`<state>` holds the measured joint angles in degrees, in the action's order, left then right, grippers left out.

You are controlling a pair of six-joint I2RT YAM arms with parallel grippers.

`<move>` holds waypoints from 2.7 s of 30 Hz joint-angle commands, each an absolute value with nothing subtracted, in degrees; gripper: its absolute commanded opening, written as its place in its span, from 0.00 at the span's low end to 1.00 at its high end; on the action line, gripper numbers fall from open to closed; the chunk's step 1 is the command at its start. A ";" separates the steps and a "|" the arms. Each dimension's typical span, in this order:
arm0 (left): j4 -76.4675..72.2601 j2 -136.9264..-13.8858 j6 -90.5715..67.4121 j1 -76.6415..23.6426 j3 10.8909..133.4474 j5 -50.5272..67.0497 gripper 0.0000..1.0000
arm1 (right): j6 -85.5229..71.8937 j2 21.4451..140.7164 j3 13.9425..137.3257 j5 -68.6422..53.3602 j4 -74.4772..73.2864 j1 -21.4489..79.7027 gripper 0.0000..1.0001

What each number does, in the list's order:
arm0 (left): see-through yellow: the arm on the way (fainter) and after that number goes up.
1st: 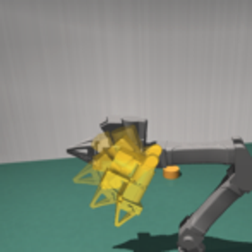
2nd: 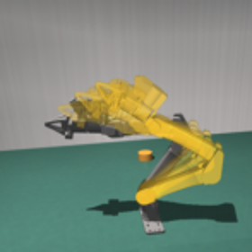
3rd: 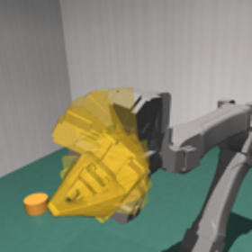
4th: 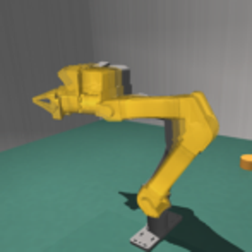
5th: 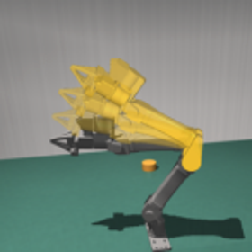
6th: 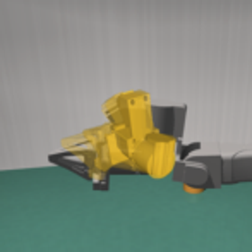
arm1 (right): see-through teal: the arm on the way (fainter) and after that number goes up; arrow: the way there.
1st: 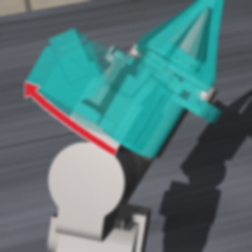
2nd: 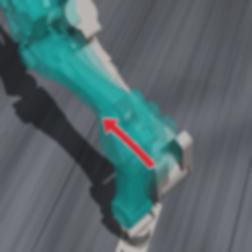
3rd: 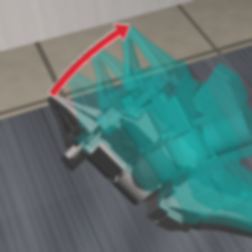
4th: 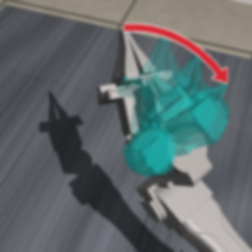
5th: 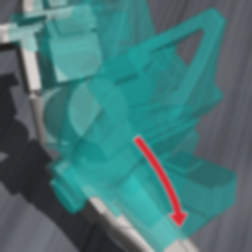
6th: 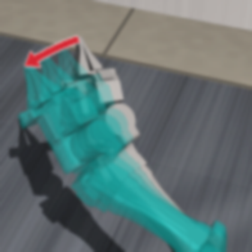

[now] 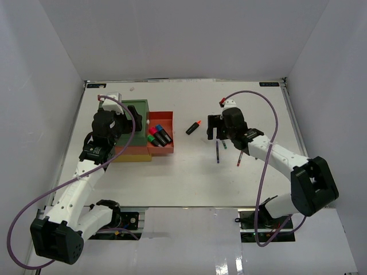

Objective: Sort the stationery into containers
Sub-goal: Pick up the pen from the center of the board.

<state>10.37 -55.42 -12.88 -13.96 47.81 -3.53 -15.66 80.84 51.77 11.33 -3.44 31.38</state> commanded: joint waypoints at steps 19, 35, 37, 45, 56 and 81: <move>28.12 -70.56 -4.57 -21.17 81.35 6.32 0.98 | -12.31 60.84 46.41 12.92 -2.02 31.46 0.90; 38.84 -109.50 -5.36 -39.64 108.00 0.88 0.98 | -9.85 42.20 35.08 16.35 -2.02 31.46 0.90; 39.20 -113.44 -5.27 -39.64 109.15 -1.74 0.98 | -10.02 39.56 32.89 16.87 -2.02 31.46 0.91; 41.57 -123.74 -5.10 -38.85 113.81 -2.47 0.95 | -10.90 32.79 28.39 16.70 -3.07 31.38 0.91; 42.45 -130.69 -5.01 -35.77 116.01 1.84 0.86 | -11.34 31.90 26.72 15.74 -3.78 31.38 0.91; 43.42 -133.50 -5.27 -37.62 112.24 -1.04 0.70 | -10.63 32.61 26.10 16.96 -3.51 31.38 0.91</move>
<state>42.22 -134.74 -4.91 -36.93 113.30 0.69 -11.11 32.77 26.35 15.97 -5.10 31.51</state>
